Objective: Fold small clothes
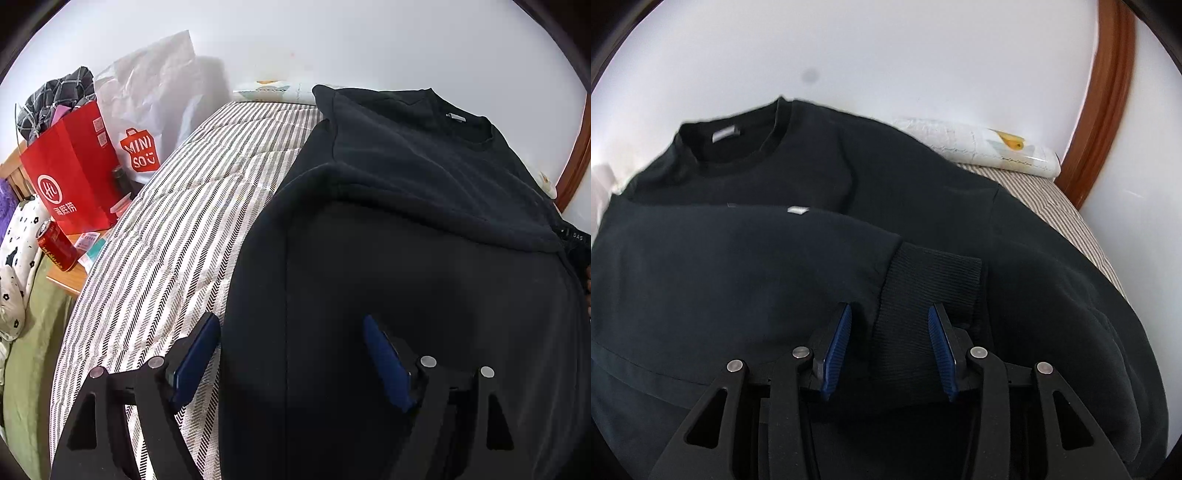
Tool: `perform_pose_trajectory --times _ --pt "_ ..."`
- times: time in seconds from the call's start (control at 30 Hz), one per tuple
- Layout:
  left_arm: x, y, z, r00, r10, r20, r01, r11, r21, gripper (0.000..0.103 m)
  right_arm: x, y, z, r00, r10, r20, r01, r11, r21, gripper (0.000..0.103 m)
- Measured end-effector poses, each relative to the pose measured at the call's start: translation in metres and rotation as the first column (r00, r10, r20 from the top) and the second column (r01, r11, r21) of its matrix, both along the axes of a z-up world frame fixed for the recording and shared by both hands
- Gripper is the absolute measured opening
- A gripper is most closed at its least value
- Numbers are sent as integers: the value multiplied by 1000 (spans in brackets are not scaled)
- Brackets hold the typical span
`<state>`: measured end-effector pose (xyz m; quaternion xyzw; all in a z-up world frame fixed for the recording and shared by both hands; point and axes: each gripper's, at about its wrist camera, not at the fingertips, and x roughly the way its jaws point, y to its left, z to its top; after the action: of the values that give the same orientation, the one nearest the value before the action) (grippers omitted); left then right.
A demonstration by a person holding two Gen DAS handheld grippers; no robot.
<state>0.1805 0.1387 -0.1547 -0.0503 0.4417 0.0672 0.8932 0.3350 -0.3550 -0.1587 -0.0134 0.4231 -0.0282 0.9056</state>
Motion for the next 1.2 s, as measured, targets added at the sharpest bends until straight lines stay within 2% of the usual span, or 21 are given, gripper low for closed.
perform_pose_trajectory --times 0.13,0.2,0.33,0.4,0.6,0.73,0.93,1.0,1.03,1.1,1.17,1.2 --pt "0 0 2 1000 -7 -10 7 1000 0 78 -10 9 22 1000 20 19 -20 1000 -4 45" --pt "4 1 6 1000 -15 -25 15 1000 10 77 -14 24 38 997 67 35 -67 998 -7 51" --pt "12 1 20 1000 -29 10 28 997 74 76 -3 78 60 982 181 52 -182 983 -2 56" --pt "19 1 24 999 -35 18 33 995 99 65 5 112 61 968 245 57 -246 969 6 56" --pt "44 5 22 995 -95 17 94 994 64 45 53 223 55 899 429 83 -436 894 100 56" --pt "61 8 17 992 -123 21 121 990 73 38 91 297 50 827 556 91 -563 817 127 56" --pt "81 3 13 985 -171 38 168 983 70 30 138 362 37 767 636 87 -639 743 201 56" --pt "85 3 15 984 -174 48 171 983 66 15 152 376 32 757 649 77 -645 723 249 56" --pt "87 5 17 983 -174 57 171 984 52 11 162 386 26 741 670 51 -653 699 292 52" --pt "85 12 19 981 -176 79 176 984 7 7 176 402 15 716 698 18 -660 669 341 9" --pt "81 20 22 980 -174 101 175 984 -9 7 179 410 14 695 719 12 -675 646 357 8" --pt "79 25 24 980 -167 110 170 985 -16 7 177 412 20 705 707 60 -682 652 331 8"
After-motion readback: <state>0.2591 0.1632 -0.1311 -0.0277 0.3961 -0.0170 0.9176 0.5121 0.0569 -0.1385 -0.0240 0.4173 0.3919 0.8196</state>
